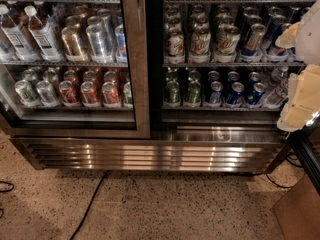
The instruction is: Close right fridge door
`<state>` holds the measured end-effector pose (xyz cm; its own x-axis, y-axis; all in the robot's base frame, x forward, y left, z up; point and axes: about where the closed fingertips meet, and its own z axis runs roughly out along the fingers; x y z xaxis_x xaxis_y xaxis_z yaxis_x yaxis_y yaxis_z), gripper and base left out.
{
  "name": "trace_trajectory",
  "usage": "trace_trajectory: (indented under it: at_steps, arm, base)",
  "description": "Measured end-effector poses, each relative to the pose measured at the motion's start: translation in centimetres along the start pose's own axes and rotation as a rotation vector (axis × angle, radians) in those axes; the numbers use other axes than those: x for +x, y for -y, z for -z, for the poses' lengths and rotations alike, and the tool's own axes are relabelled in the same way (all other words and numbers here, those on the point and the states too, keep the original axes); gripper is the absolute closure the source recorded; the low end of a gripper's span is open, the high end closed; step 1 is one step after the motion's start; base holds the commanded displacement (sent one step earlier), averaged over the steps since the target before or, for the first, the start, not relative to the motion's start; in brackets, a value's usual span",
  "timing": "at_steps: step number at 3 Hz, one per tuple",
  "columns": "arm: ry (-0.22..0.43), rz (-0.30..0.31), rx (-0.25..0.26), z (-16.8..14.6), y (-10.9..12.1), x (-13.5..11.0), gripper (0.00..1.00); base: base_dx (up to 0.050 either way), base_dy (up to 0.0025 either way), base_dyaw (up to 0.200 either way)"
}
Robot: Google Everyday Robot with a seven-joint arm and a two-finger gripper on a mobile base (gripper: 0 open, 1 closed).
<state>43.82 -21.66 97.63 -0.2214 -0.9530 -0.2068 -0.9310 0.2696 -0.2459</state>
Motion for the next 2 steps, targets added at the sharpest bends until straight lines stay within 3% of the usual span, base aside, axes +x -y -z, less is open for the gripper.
trace_trajectory:
  at_steps: [1, 2]
  arm:
    - [0.0, 0.0, 0.0, 0.0, 0.0, 0.0, 0.0]
    - [0.0, 0.0, 0.0, 0.0, 0.0, 0.0, 0.0]
  base:
    - [-0.036, 0.00001, 0.0]
    - [-0.05, 0.00003, 0.0]
